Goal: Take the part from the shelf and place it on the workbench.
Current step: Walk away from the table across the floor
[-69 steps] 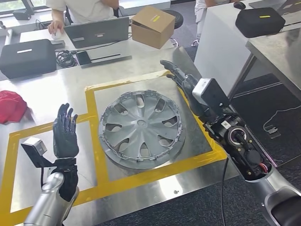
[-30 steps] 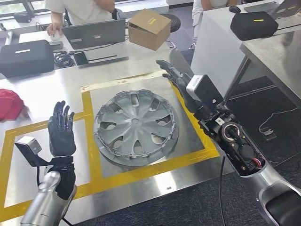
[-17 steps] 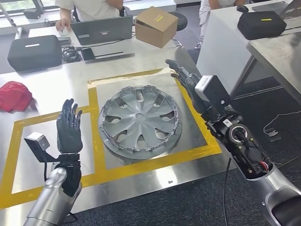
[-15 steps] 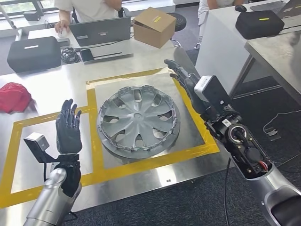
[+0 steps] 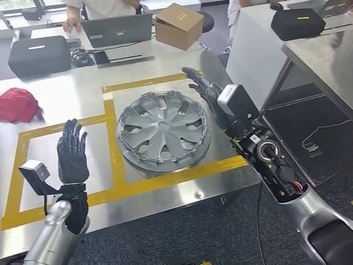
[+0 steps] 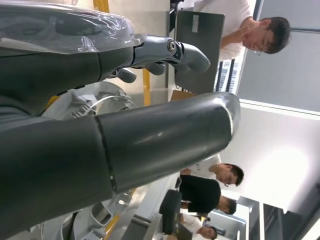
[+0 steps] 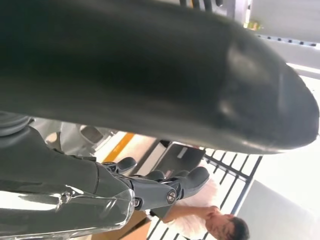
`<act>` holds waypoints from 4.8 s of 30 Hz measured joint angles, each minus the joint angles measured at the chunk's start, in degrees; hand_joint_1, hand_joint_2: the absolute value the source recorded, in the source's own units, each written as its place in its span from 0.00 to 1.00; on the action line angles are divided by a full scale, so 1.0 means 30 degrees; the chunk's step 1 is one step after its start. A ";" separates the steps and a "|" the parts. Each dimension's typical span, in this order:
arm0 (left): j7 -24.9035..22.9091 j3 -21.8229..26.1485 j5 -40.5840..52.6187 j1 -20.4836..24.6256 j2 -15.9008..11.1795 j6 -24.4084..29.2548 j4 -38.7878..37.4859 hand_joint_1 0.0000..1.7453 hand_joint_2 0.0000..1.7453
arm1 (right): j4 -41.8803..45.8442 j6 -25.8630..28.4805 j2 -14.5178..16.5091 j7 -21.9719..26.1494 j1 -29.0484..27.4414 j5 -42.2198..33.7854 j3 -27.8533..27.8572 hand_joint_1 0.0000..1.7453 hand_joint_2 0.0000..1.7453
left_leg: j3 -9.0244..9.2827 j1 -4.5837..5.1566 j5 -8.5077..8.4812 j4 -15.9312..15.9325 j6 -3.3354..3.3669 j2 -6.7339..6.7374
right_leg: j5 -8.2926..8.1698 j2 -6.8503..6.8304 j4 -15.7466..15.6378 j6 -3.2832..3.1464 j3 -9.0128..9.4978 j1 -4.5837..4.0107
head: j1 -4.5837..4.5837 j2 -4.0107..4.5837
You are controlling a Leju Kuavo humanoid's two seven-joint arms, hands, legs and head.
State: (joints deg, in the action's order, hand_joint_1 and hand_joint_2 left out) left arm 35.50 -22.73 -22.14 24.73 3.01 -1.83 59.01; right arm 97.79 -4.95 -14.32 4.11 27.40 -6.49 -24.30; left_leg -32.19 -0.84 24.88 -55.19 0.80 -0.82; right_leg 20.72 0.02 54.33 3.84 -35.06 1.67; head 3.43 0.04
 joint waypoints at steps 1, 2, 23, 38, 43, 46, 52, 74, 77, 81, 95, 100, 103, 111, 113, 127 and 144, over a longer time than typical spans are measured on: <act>0.0000 0.0000 0.0007 0.0007 0.0007 -0.0004 0.0000 0.00 0.00 | -0.0031 0.0004 0.0000 0.0002 -0.0001 0.0002 0.0000 0.00 0.00 | -0.0072 -0.0013 -0.0106 0.0053 0.0147 0.0028 | 0.0349 -0.0010 0.0302 0.0045 -0.0144 0.0021 | 0.0029 0.0000; 0.0000 0.0000 0.0016 0.0012 0.0013 -0.0007 0.0000 0.00 0.00 | -0.0062 0.0015 0.0000 0.0004 -0.0001 0.0002 0.0002 0.00 0.00 | -0.0169 -0.0015 -0.0223 0.0091 0.0291 0.0061 | 0.0996 -0.0021 0.1006 0.0076 -0.0409 0.0040 | 0.0073 0.0000; -0.0160 0.0000 0.0173 -0.0273 -0.0210 0.0071 0.0002 0.00 0.00 | -0.0652 -0.0208 0.0293 0.0220 0.0200 0.0206 -0.0075 0.00 0.00 | -0.2957 0.0039 0.1464 -0.5412 -0.0726 0.0130 | 0.0322 -0.0218 -0.0381 -0.1039 0.0552 -0.0221 | 0.0043 0.0000; -0.0410 0.0000 0.0302 -0.0371 -0.0242 0.0095 0.0078 0.00 0.00 | -0.0730 -0.0148 0.0306 0.0058 0.0187 0.0204 -0.0117 0.00 0.00 | -0.1013 0.0235 -0.0800 0.0004 0.0563 0.0117 | 0.3205 -0.0081 0.6012 -0.0048 -0.1549 -0.0117 | 0.0352 0.0000; -0.0537 0.0005 0.0317 -0.0360 -0.0286 0.0093 0.0257 0.00 0.00 | -0.0739 -0.0175 0.0317 0.0038 0.0327 0.0204 -0.0144 0.00 0.00 | -0.1549 0.0323 -0.1547 0.0091 0.0308 0.0103 | 0.2235 -0.0049 0.0285 -0.0773 0.2338 -0.0509 | 0.0423 0.0000; -0.0568 0.0013 0.0321 -0.0402 -0.0326 0.0098 0.0300 0.00 0.00 | -0.0739 -0.0200 0.0346 0.0009 0.0385 0.0204 -0.0171 0.00 0.00 | -0.1681 0.0296 -0.1889 0.0359 -0.0050 0.0063 | 0.1695 -0.0115 -0.0481 -0.0916 0.2352 -0.0528 | 0.0518 0.0000; -0.0648 0.0022 0.0321 -0.0533 -0.0523 0.0100 0.0377 0.00 0.00 | -0.0754 -0.0230 0.0455 -0.0113 0.0425 0.0204 -0.0312 0.00 0.00 | -0.3302 0.0085 0.1751 -0.5164 -0.0691 0.0099 | 0.0336 -0.0284 -0.0726 -0.1209 0.1002 -0.0328 | -0.0007 0.0000; -0.0982 0.0022 -0.0069 -0.0604 -0.0690 0.0317 0.1164 0.00 0.00 | -0.1062 -0.0158 0.0006 -0.0096 0.1583 0.1415 0.1839 0.00 0.00 | -0.2505 0.0085 -0.2423 -0.0076 0.0062 0.0167 | 0.2823 -0.0031 0.0546 -0.0558 0.2709 -0.0422 | 0.0510 0.0000; -0.0987 0.0022 -0.0080 -0.0678 -0.0754 0.0401 0.1228 0.00 0.00 | -0.1124 -0.0224 -0.0056 -0.0106 0.1706 0.1468 0.1956 0.00 0.00 | -0.2614 0.0038 -0.2587 0.0172 -0.0276 0.0140 | 0.2167 -0.0095 0.0006 -0.0933 0.2445 -0.0388 | 0.0463 0.0000; -0.0991 0.0022 -0.0080 -0.0739 -0.0858 0.0421 0.1251 0.00 0.00 | -0.1204 -0.0266 -0.0058 -0.0109 0.1753 0.1537 0.1971 0.00 0.00 | -0.3833 0.0023 0.1164 -0.4076 -0.0514 0.0146 | 0.0972 -0.0176 -0.0178 -0.1328 0.1260 -0.0314 | -0.0049 0.0000; -0.1067 0.0022 -0.0140 -0.0895 -0.0982 0.0479 0.1625 0.00 0.00 | -0.1486 -0.0244 -0.0098 -0.0004 0.1813 0.1619 0.2198 0.00 0.00 | 0.0449 0.0113 -0.0134 0.0314 0.0710 0.0254 | 0.1262 -0.0052 0.2351 -0.0381 -0.1839 -0.0327 | -0.0062 0.0000; -0.1219 0.0022 -0.0180 -0.0999 -0.0987 0.0479 0.1647 0.00 0.00 | -0.1524 -0.0142 -0.0270 -0.0084 0.1807 0.1676 0.2537 0.00 0.00 | -0.1057 0.0065 -0.1269 0.0172 0.0538 0.0259 | 0.1741 -0.0056 0.5514 -0.0125 -0.1281 -0.0159 | 0.0206 0.0000; -0.1237 0.0022 -0.0230 -0.0996 -0.0993 0.0483 0.1710 0.00 0.00 | -0.1490 -0.0131 -0.0337 -0.0093 0.1851 0.1676 0.2652 0.00 0.00 | -0.1652 0.0054 -0.1826 0.0041 0.0208 0.0243 | 0.1764 0.0006 0.1595 -0.0219 0.1604 -0.0200 | 0.0410 0.0000; -0.1239 0.0022 -0.0392 -0.1010 -0.1109 0.0570 0.1763 0.00 0.00 | -0.1484 -0.0162 -0.0393 -0.0107 0.1918 0.1687 0.2736 0.00 0.00 | -0.3304 -0.0004 0.0944 -0.3481 -0.0486 0.0212 | 0.0795 -0.0024 0.0099 -0.1335 0.0930 -0.0284 | -0.0117 0.0000; -0.1239 0.0022 -0.0430 -0.1034 -0.1142 0.0608 0.1763 0.00 0.00 | -0.1506 -0.0189 -0.0393 -0.0100 0.1906 0.1694 0.2716 0.00 0.00 | -0.3690 0.0010 0.1709 -0.5690 -0.0480 0.0206 | 0.0308 -0.0022 0.0114 -0.1393 0.0285 -0.0362 | -0.0195 0.0000; -0.1231 0.0022 -0.0423 -0.0978 -0.1146 0.0626 0.2033 0.00 0.00 | -0.1583 -0.0153 -0.0483 -0.0060 0.1873 0.1707 0.2902 0.00 0.00 | -0.0044 0.0257 -0.0678 0.0561 0.0743 0.0420 | 0.2302 0.0011 0.4272 -0.0283 -0.2235 -0.0258 | -0.0002 0.0000; -0.1246 0.0022 -0.0430 -0.0966 -0.1148 0.0619 0.2029 0.00 0.00 | -0.1552 -0.0264 -0.0532 0.0006 0.1572 0.1965 0.3149 0.00 0.00 | -0.3731 0.0041 0.1707 -0.5955 -0.0610 0.0367 | 0.0374 0.0018 0.0021 -0.1267 0.0344 -0.0236 | -0.0273 0.0000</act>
State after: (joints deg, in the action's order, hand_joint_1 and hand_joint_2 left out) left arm 31.76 -22.67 -23.43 21.83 -0.43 0.03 65.10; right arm 93.13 -5.74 -15.91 4.13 32.11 -0.60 -14.85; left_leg -43.38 -0.72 30.01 -73.05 -1.03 0.28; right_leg 21.84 0.07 54.40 0.04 -34.03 0.96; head 2.61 0.04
